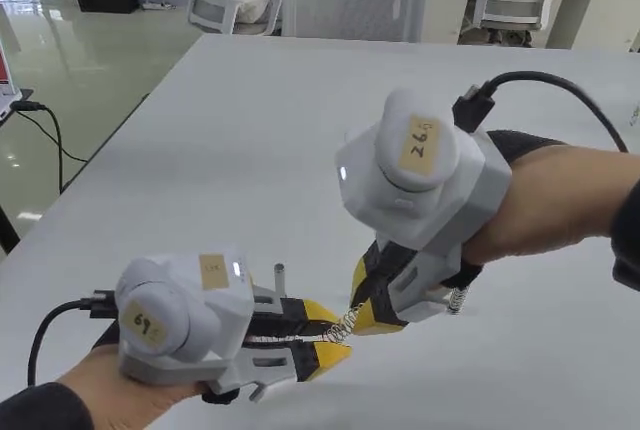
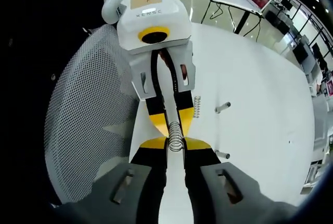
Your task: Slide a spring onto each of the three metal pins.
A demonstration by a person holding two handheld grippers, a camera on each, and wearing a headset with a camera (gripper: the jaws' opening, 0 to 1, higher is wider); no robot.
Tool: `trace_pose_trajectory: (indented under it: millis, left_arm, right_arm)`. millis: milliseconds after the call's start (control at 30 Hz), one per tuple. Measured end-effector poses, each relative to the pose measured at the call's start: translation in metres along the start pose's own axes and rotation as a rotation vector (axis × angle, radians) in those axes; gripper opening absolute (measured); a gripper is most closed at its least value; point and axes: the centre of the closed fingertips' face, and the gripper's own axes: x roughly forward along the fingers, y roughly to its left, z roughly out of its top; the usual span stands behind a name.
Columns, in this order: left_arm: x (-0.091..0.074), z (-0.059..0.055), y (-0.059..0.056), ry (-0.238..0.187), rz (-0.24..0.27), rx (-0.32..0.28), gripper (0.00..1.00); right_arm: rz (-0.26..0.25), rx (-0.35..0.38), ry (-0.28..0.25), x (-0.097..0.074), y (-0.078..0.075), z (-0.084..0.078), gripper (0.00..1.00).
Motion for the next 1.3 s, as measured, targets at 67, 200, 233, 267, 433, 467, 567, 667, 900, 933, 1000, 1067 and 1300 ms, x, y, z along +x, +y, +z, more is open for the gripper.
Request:
trace_pose_trajectory:
  millis: [67, 200, 233, 267, 433, 467, 567, 667, 900, 933, 1000, 1067, 1300]
  left_arm:
    - [0.0, 0.001, 0.0, -0.005, -0.001, -0.002, 0.08]
    - [-0.001, 0.002, 0.001, -0.008, 0.004, 0.0, 0.08]
    - [-0.001, 0.001, 0.001, -0.007, 0.004, 0.001, 0.08]
    - [-0.001, 0.001, 0.001, -0.006, 0.004, 0.003, 0.08]
    - [-0.003, 0.006, 0.002, -0.036, 0.002, -0.008, 0.08]
    - [-0.003, 0.006, 0.002, -0.035, 0.004, -0.008, 0.08]
    - [-0.004, 0.007, 0.003, -0.04, 0.006, -0.009, 0.08]
    - [-0.006, 0.012, 0.004, -0.066, 0.006, -0.029, 0.08]
    - [-0.009, 0.019, 0.007, -0.117, 0.001, -0.077, 0.08]
    - [-0.009, 0.019, 0.007, -0.121, 0.003, -0.08, 0.08]
    - [-0.009, 0.019, 0.008, -0.123, 0.008, -0.085, 0.08]
    - [-0.007, 0.018, 0.009, -0.114, 0.011, -0.082, 0.08]
    - [-0.008, 0.012, 0.009, -0.093, 0.013, -0.085, 0.13]
  right_arm:
    - [0.001, 0.002, -0.018, -0.002, 0.0, 0.005, 0.13]
    - [-0.002, -0.007, -0.012, -0.001, -0.001, 0.005, 0.13]
    - [-0.001, -0.006, -0.014, -0.001, -0.001, 0.006, 0.13]
    - [0.001, -0.004, -0.015, 0.0, -0.001, 0.006, 0.13]
    - [0.004, 0.0, -0.023, 0.004, -0.002, 0.006, 0.13]
    - [0.001, -0.002, -0.023, 0.004, -0.003, 0.006, 0.13]
    - [0.008, 0.009, -0.027, 0.005, -0.003, 0.005, 0.13]
    - [0.008, 0.008, -0.031, 0.007, -0.004, 0.006, 0.13]
    - [0.012, 0.02, -0.047, 0.005, -0.006, 0.01, 0.13]
    - [0.01, 0.022, -0.048, 0.005, -0.006, 0.01, 0.13]
    - [0.007, 0.021, -0.048, 0.005, -0.007, 0.01, 0.13]
    - [0.007, 0.023, -0.043, 0.006, -0.008, 0.009, 0.13]
    - [0.004, 0.028, -0.026, 0.007, -0.011, 0.004, 0.13]
